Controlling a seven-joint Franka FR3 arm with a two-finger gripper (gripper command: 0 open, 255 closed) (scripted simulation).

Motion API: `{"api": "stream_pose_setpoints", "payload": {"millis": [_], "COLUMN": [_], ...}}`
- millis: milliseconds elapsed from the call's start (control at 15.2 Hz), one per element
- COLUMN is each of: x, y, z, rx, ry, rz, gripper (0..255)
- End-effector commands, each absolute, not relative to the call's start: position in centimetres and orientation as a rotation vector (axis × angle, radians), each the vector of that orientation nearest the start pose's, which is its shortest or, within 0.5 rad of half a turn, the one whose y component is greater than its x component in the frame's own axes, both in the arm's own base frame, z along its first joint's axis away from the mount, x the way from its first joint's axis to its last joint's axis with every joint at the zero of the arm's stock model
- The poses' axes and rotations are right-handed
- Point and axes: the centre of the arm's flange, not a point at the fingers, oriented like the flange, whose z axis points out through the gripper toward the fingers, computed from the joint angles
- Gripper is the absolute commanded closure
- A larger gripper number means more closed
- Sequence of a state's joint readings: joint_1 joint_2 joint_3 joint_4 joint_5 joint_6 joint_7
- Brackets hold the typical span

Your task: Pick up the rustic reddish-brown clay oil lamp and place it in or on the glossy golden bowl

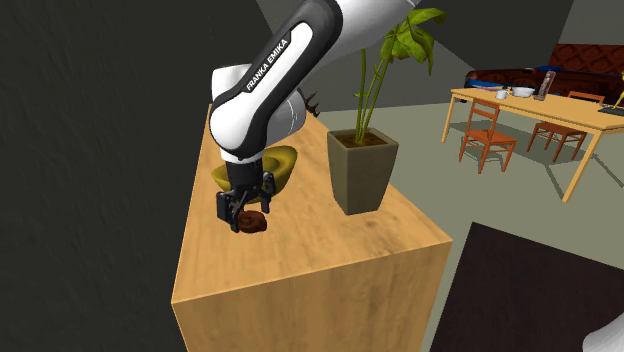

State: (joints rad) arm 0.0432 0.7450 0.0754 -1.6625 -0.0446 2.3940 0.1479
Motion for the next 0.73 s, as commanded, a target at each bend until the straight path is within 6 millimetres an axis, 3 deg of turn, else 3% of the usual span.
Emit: {"api": "stream_pose_setpoints", "payload": {"millis": [0, 132, 198, 660], "x": [67.62, 67.61, 67.61, 67.59], "y": [7.49, 7.49, 7.49, 7.49], "z": [17.23, 17.24, 17.24, 17.24], "rx": [-3.122, -3.122, -3.122, -3.122], "ry": [0.025, 0.025, 0.025, 0.025], "rz": [0.021, 0.021, 0.021, 0.021], "gripper": [0, 0, 255, 255]}}
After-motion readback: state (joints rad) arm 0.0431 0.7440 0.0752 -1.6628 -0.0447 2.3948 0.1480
